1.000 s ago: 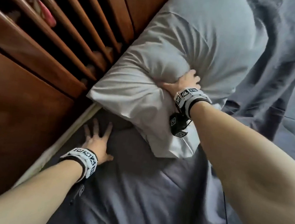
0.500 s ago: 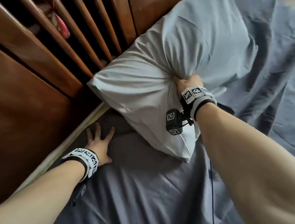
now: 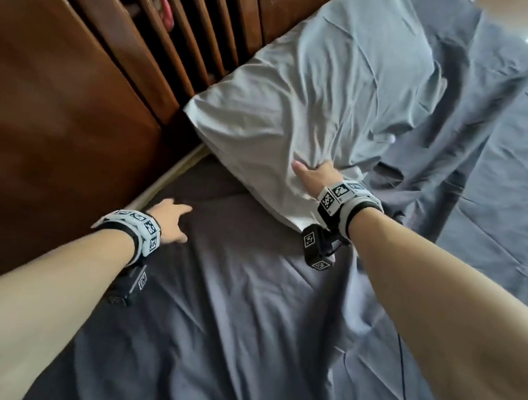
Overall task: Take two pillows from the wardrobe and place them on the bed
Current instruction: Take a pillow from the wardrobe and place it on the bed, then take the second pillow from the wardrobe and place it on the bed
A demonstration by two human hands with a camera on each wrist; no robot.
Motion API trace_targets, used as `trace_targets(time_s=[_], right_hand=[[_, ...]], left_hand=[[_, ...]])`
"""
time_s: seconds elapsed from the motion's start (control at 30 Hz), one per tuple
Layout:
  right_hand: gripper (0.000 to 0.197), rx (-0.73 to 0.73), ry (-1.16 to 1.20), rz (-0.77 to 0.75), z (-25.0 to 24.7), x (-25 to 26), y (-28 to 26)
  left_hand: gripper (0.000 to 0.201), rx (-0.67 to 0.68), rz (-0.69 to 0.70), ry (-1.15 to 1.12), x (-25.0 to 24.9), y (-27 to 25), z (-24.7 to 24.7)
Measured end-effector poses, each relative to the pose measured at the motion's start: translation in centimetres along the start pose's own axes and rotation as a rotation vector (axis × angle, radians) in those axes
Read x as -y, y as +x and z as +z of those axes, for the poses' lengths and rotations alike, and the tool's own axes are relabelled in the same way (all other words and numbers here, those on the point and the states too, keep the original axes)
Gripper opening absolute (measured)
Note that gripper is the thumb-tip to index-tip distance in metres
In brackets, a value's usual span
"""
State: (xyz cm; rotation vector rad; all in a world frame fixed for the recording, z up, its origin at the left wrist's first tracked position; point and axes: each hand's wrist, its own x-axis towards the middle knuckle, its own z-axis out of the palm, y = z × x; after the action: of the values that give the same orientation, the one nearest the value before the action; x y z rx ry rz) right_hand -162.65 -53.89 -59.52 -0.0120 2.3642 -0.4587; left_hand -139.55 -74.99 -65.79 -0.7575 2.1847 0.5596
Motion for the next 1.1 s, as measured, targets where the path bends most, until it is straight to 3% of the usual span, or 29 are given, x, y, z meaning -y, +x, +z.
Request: trace_targets(time_s=[0.13, 0.23, 0.4, 0.47, 0.57, 0.67, 0.9, 1.1], right_hand=[[0.083, 0.093, 0.064, -0.054, 2.2, -0.5, -9.8], [0.055, 0.144, 0.071, -0.136, 4.4, 1.2, -20.9], [0.034, 0.174, 0.013, -0.323, 11.2, 5.0, -38.7], [0.034, 0.207, -0.004, -0.415, 14.9, 7.0, -45.3], [0.049, 0.214, -0.161, -0.609, 20.5, 9.8, -56.1], [0.037, 0.229, -0.260, -0.761, 23.8, 12.0, -66.4], [0.036, 0.336, -0.453, -0.985, 28.3, 13.1, -82.9], [0.037, 0.454, -0.560, -1.211, 33.0, 10.8, -94.5]], left_hand=[[0.058, -0.118, 0.002, -0.129, 3.2, -12.9, 0.3], [0.044, -0.183, -0.019, -0.211, 7.3, -23.8, 1.4], [0.032, -0.273, -0.065, -0.301, 16.3, -40.2, 5.8], [0.031, -0.334, -0.106, -0.344, 20.2, -46.2, 7.8], [0.027, -0.417, -0.181, -0.440, 26.3, -54.6, 11.2], [0.023, -0.502, -0.223, -0.561, 30.3, -61.6, 13.1], [0.027, -0.596, -0.274, -0.804, 32.1, -75.9, 16.9], [0.024, -0.684, -0.540, -0.862, 35.3, -86.6, 26.8]])
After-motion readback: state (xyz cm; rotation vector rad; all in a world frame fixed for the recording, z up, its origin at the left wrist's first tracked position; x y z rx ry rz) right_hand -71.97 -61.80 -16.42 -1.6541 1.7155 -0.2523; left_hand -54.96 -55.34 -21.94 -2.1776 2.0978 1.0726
